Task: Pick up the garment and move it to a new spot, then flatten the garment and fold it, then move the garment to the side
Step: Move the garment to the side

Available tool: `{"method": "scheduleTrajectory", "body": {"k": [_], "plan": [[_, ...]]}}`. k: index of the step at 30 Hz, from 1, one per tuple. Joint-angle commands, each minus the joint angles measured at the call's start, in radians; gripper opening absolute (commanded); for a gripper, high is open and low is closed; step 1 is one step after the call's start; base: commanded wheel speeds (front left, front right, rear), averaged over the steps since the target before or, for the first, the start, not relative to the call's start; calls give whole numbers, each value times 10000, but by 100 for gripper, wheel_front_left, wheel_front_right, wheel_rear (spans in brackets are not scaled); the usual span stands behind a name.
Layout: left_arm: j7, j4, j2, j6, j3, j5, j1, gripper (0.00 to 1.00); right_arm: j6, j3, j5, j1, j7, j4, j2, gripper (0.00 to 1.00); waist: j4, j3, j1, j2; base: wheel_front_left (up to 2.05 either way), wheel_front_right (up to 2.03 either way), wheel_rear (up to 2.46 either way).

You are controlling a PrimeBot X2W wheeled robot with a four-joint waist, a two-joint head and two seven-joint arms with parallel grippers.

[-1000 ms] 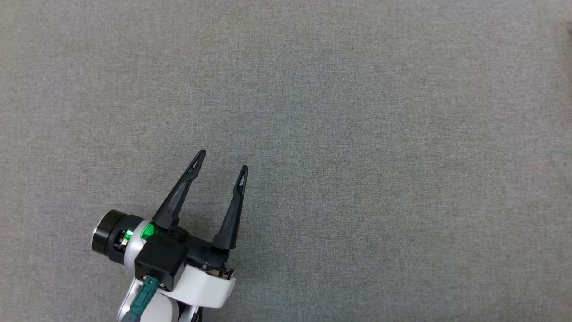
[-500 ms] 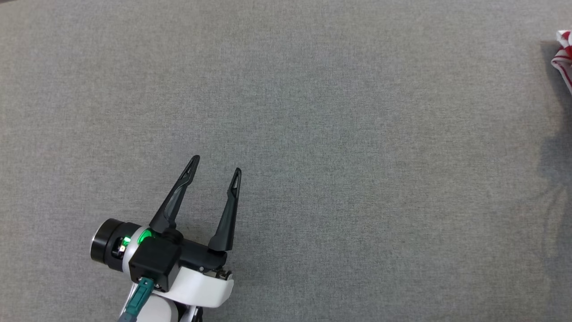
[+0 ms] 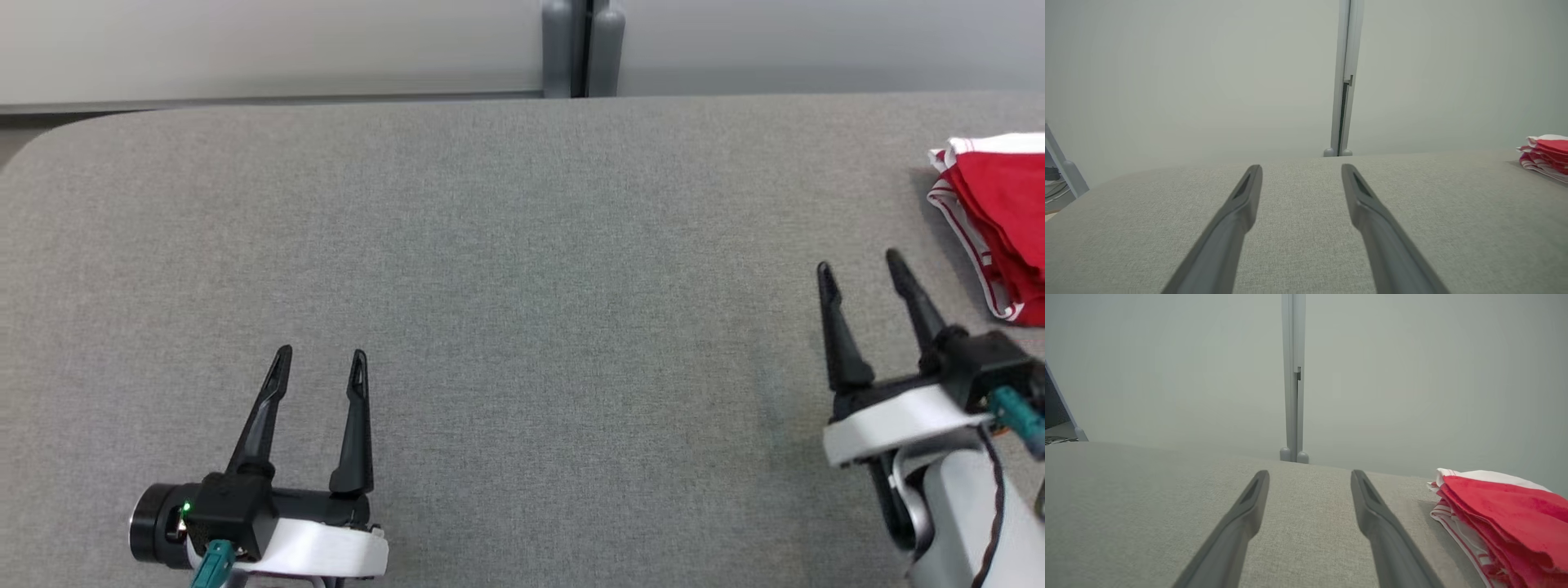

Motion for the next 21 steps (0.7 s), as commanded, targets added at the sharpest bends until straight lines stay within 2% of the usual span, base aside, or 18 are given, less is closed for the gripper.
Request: {"method": "scheduleTrajectory", "body": {"k": [1,3,9,16,21], "plan": [[-14,-18,25,147,85,-159,157,100,-23,-93,-185,510,-44,-595,261,100,51,-394,0,-1,0,0,0],[-14,-7,23,211,144,-225,292,100,-23,-237,-352,1195,-42,-1347,655,100,74,-612,0,-1,0,0,0],[-14,-14,22,225,332,-254,816,100,-20,-775,-788,2874,-25,-2737,1182,100,149,-1200,0,-1,0,0,0],[-14,147,18,-8,419,-313,1660,100,-19,-787,-804,4275,-26,-2948,1434,100,104,-1913,0,-1,0,0,0],[-14,328,20,-114,434,-281,1891,100,-20,-538,-756,4461,-27,-2931,1485,100,-14,-2012,0,-1,0,0,0]]}}
